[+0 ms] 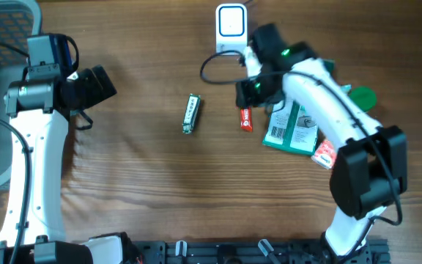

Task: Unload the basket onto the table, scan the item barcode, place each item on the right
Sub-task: 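Reach the right gripper to the red Nescafé stick and grasp it, then lift the Nescafé stick and hold it up to the scanner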

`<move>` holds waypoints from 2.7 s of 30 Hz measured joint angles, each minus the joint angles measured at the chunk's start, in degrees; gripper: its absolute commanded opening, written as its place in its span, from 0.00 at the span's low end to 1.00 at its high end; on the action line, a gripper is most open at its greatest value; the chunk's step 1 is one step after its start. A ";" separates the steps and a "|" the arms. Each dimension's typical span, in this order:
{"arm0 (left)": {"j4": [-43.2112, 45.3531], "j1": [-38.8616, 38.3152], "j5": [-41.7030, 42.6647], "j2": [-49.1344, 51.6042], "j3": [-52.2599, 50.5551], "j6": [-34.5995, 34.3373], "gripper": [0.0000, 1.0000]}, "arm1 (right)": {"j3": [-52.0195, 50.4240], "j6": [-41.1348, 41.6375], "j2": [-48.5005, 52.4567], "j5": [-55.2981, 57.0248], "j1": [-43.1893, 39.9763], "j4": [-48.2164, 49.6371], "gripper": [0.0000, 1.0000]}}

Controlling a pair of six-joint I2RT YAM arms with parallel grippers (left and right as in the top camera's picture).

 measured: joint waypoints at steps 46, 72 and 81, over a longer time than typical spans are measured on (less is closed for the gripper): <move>0.02 0.00 -0.02 0.00 0.00 0.00 1.00 | -22.18 6.56 -0.76 14.71 4.66 27.45 0.04; 0.02 0.00 -0.02 0.00 0.00 0.00 1.00 | -22.21 -13.86 -11.78 -39.95 -8.17 17.81 0.04; 0.02 0.00 -0.02 0.00 0.00 0.00 1.00 | -22.21 -24.24 -11.85 -74.07 -21.97 14.67 0.04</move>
